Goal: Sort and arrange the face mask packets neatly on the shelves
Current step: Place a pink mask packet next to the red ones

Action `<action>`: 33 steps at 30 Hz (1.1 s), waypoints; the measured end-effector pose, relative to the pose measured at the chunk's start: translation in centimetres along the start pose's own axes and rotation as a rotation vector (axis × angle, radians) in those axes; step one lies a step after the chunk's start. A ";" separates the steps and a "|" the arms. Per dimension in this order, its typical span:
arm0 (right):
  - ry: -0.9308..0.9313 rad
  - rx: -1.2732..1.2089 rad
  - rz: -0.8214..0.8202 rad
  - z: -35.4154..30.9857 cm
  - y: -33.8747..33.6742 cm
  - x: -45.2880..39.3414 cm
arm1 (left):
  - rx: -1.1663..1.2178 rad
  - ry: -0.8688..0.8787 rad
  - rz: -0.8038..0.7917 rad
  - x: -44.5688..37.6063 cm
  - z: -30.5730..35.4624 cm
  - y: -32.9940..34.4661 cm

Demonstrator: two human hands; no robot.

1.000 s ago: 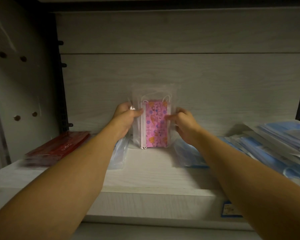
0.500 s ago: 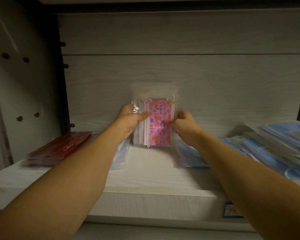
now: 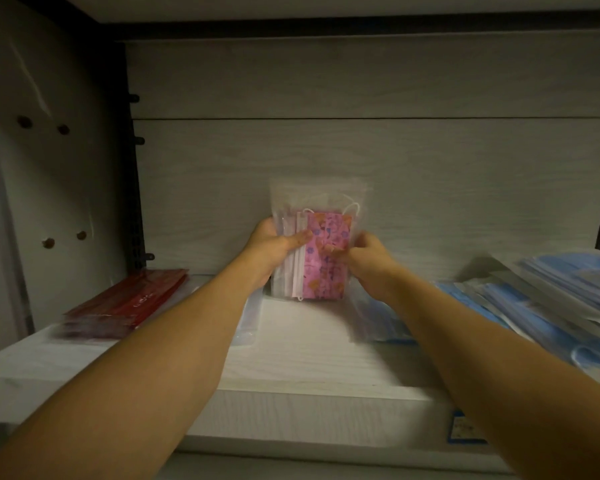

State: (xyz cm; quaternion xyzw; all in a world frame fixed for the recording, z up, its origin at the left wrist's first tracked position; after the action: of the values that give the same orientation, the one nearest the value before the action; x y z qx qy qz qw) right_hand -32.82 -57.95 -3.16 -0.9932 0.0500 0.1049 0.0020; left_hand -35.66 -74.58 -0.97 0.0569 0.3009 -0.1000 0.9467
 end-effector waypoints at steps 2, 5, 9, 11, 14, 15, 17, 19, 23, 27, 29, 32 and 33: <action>0.005 -0.011 0.010 -0.1 -0.1 -0.1 | 0.009 0.004 0.010 0.0 0.2 0.1; 0.009 0.032 -0.038 -0.3 0.2 0.2 | 0.044 -0.002 0.018 0.1 0.3 -0.2; 0.021 0.092 -0.053 -0.2 0.1 0.3 | 0.097 -0.076 -0.014 0.4 -0.2 -0.8; 0.050 0.091 -0.025 0.1 0.0 0.4 | 0.061 -0.072 -0.027 0.6 -0.3 -0.8; 0.063 0.102 -0.015 0.3 0.3 0.5 | -0.050 -0.018 -0.022 0.6 -0.3 -0.7; 0.060 0.096 0.005 0.3 0.2 0.4 | -0.082 0.012 -0.004 0.6 -0.1 -0.7; 0.046 0.075 0.037 0.1 0.0 0.5 | -0.093 0.051 0.033 0.4 0.2 -0.8; 0.023 0.057 0.060 -0.1 -0.2 0.5 | -0.031 0.037 0.057 0.5 0.3 -0.8; 0.048 0.109 0.000 -0.3 0.1 0.5 | -0.011 -0.034 0.016 0.7 -0.5 -0.8; 0.064 0.130 -0.047 0.3 0.1 -0.3 | -0.072 -0.068 -0.024 0.8 -1.0 -0.5; 0.081 0.133 -0.024 -0.3 0.4 0.8 | -0.089 -0.062 -0.009 0.7 -1.0 -0.6; 0.100 0.141 0.026 -0.2 0.1 1.3 | -0.076 -0.070 0.005 0.5 -1.1 -0.7; 0.097 0.139 0.035 0.0 -0.1 1.1 | -0.064 -0.078 0.026 0.4 -1.1 -0.7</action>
State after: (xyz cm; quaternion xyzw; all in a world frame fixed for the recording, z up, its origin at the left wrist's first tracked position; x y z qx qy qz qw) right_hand -31.79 -57.97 -3.38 -0.9936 0.0746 0.0527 0.0665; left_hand -36.12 -75.17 -2.17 0.0265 0.2659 -0.0801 0.9603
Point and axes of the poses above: each hand's wrist, its own x-axis away from the middle knuckle, its own y-axis out of the palm, z = x × y, the point moved 6 cm from there along -x, towards the middle knuckle, and after that the axes turned 7 degrees about y, right-handed, at the moved point
